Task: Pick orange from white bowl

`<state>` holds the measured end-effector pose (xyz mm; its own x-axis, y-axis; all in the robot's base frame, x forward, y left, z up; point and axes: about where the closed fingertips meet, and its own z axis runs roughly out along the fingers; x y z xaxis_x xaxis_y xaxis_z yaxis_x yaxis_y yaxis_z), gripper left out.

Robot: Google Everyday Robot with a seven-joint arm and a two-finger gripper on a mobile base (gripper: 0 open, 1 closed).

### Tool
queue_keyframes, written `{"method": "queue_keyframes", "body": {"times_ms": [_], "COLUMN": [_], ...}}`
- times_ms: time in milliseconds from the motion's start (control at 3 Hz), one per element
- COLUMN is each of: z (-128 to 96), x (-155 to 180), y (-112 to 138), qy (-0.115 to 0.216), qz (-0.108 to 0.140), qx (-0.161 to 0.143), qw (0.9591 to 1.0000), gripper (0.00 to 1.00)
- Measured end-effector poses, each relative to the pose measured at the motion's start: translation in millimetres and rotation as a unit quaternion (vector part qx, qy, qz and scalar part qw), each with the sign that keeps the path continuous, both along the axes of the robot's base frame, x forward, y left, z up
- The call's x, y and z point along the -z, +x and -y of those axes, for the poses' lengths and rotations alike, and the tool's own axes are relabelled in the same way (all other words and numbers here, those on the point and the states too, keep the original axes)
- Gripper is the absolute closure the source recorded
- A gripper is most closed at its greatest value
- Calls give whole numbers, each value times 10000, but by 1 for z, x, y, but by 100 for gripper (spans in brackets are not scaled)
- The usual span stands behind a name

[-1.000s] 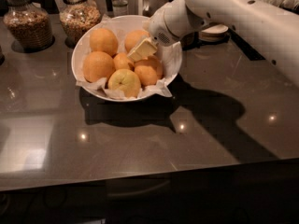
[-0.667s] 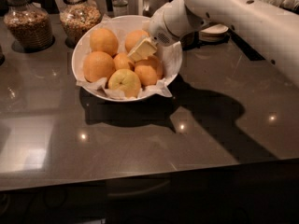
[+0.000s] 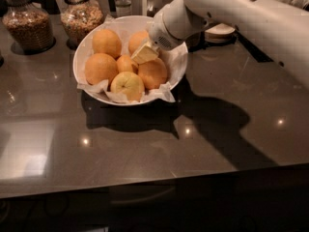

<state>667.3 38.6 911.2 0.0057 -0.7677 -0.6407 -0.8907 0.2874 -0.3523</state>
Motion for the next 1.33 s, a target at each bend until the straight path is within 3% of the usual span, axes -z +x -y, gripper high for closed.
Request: {"method": "queue_keyframes", "body": {"times_ms": [1333], "z": [-1], "x": [-14], "y": [8], "qy": [-2], "qz": [1], "qx": [2], "qw": [10000], "gripper": [29]}}
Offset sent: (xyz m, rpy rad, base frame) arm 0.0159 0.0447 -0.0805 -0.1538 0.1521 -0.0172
